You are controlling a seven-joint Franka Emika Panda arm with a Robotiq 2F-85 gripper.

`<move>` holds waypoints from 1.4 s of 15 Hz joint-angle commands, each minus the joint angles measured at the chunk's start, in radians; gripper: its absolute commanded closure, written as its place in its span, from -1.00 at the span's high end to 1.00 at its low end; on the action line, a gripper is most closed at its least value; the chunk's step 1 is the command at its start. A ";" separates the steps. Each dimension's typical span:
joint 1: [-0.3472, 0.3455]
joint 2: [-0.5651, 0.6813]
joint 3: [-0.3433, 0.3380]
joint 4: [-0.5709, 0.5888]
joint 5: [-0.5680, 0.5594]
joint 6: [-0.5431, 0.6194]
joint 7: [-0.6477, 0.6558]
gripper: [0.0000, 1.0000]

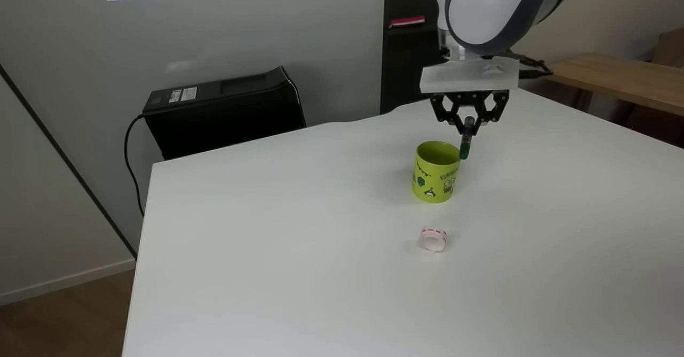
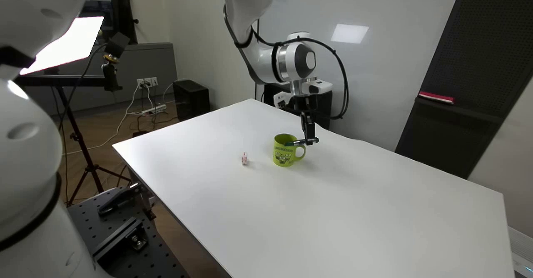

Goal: Put the marker inside the yellow mug

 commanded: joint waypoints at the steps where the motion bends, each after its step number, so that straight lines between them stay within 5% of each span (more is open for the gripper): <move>1: 0.033 -0.006 -0.012 0.027 -0.066 -0.028 0.074 -0.87; 13: 0.179 0.035 -0.107 -0.005 -0.428 0.120 0.386 -0.87; 21: 0.184 0.067 -0.068 -0.017 -0.585 0.103 0.536 -0.87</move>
